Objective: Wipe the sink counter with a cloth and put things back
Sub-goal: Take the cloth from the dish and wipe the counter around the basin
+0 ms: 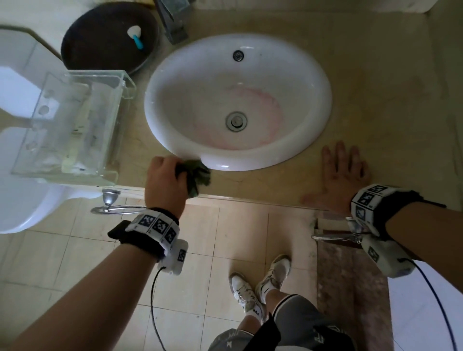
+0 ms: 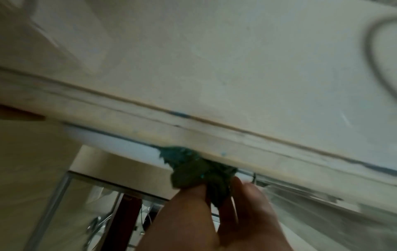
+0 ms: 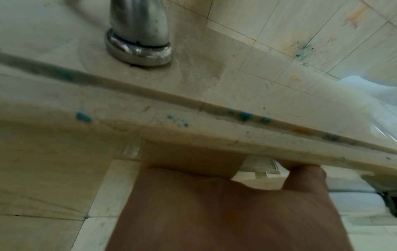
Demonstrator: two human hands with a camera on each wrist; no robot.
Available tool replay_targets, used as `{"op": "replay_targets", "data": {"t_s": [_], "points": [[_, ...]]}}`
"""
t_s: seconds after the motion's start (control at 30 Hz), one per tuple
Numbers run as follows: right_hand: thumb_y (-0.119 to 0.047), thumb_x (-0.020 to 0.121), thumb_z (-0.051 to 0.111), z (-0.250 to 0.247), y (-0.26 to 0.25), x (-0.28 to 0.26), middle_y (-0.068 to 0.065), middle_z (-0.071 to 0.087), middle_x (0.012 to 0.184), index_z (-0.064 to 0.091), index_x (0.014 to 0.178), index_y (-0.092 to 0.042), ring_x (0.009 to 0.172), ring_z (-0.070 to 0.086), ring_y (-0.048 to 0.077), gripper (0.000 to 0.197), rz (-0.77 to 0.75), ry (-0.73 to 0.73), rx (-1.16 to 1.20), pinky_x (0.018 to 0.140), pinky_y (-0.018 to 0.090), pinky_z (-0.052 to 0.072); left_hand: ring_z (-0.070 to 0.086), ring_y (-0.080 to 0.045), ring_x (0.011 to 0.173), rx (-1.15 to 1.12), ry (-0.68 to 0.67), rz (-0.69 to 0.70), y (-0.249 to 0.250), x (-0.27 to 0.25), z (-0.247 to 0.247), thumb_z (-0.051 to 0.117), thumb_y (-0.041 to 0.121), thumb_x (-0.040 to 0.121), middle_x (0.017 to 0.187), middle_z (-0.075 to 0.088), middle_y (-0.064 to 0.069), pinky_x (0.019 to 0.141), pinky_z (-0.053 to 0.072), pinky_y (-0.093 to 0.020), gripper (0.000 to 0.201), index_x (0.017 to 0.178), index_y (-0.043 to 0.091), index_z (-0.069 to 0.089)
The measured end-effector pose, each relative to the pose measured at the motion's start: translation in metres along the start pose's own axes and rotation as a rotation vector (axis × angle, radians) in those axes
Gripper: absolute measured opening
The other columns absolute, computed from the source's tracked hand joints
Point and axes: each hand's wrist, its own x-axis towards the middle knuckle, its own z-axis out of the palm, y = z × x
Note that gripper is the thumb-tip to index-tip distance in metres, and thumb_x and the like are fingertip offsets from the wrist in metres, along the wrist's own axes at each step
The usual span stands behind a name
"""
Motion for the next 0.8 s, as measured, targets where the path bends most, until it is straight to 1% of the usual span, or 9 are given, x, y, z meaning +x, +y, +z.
{"op": "replay_targets", "data": {"t_s": [0.07,0.13,0.27,0.33,0.4,0.5,0.63,0.73,0.8], "points": [[-0.087,0.059,0.048,0.000,0.000,-0.001,0.006,-0.037,0.151,-0.031,0.143,-0.025,0.141,-0.029,0.036,0.131,0.002,0.003,-0.004,0.117,0.053,-0.005,0.049,-0.031,0.096,0.166,0.069,-0.029,-0.014,0.008,-0.003,0.056,0.012,0.080,0.101,0.056,-0.010,0.080,0.042,-0.039,0.018,0.097,0.012,0.062],[-0.087,0.059,0.048,-0.001,0.000,-0.001,0.005,-0.037,0.151,-0.031,0.143,-0.025,0.141,-0.029,0.036,0.131,0.003,0.000,-0.007,0.117,0.054,-0.004,0.049,-0.032,0.096,0.211,0.112,-0.051,-0.022,0.016,-0.008,0.054,0.012,0.081,0.102,0.057,-0.011,0.078,0.043,-0.040,0.017,0.096,0.011,0.063],[-0.088,0.058,0.047,-0.001,0.000,0.000,0.005,-0.038,0.151,-0.032,0.143,-0.025,0.141,-0.029,0.036,0.131,0.002,-0.010,-0.008,0.117,0.054,-0.004,0.057,-0.030,0.094,0.173,0.141,-0.095,-0.045,0.028,-0.016,0.052,0.010,0.086,0.111,0.060,-0.010,0.073,0.046,-0.032,0.023,0.101,0.007,0.069],[-0.087,0.059,0.047,-0.001,0.000,-0.001,0.005,-0.038,0.151,-0.031,0.143,-0.025,0.141,-0.029,0.036,0.131,0.003,-0.011,-0.009,0.117,0.054,-0.005,0.059,-0.024,0.085,0.141,0.125,-0.107,-0.049,0.031,-0.016,0.049,0.009,0.089,0.111,0.064,-0.007,0.069,0.046,-0.023,0.025,0.103,0.006,0.069],[-0.086,0.060,0.049,-0.001,-0.001,-0.001,0.006,-0.037,0.151,-0.030,0.144,-0.024,0.141,-0.028,0.035,0.131,0.005,-0.006,-0.004,0.116,0.054,-0.005,0.058,-0.023,0.078,0.196,0.078,-0.009,-0.049,0.029,-0.011,0.046,0.005,0.088,0.106,0.067,-0.011,0.066,0.049,-0.025,0.026,0.104,0.005,0.066],[-0.085,0.060,0.050,-0.001,-0.001,-0.001,0.006,-0.036,0.152,-0.029,0.144,-0.024,0.142,-0.027,0.036,0.130,0.006,0.010,-0.004,0.116,0.054,-0.004,0.059,-0.034,0.105,0.282,0.005,0.135,-0.045,0.021,0.000,0.048,0.001,0.085,0.122,0.061,-0.017,0.088,0.053,-0.043,0.041,0.124,0.002,0.058],[-0.084,0.062,0.051,-0.002,-0.003,-0.002,0.007,-0.035,0.152,-0.028,0.145,-0.024,0.142,-0.026,0.036,0.129,0.008,0.012,-0.009,0.116,0.054,-0.004,0.055,-0.036,0.117,0.249,-0.039,0.157,-0.027,0.007,0.017,0.052,-0.003,0.083,0.129,0.057,-0.018,0.090,0.051,-0.047,0.044,0.127,0.000,0.056],[-0.085,0.063,0.048,-0.002,-0.003,-0.002,0.006,-0.038,0.150,-0.031,0.143,-0.024,0.141,-0.027,0.036,0.128,0.017,0.003,-0.032,0.116,0.053,-0.005,0.051,-0.036,0.124,0.208,-0.122,0.216,-0.005,-0.022,0.033,0.054,-0.007,0.079,0.133,0.055,-0.018,0.091,0.050,-0.045,0.048,0.127,0.002,0.056],[-0.086,0.063,0.048,-0.001,-0.003,-0.001,0.005,-0.038,0.151,-0.030,0.143,-0.025,0.142,-0.026,0.036,0.128,0.017,-0.001,-0.034,0.117,0.053,-0.005,0.046,-0.030,0.131,0.209,-0.151,0.259,0.005,-0.035,0.036,0.054,-0.005,0.082,0.139,0.051,-0.012,0.089,0.051,-0.041,0.051,0.132,0.006,0.053]]}}
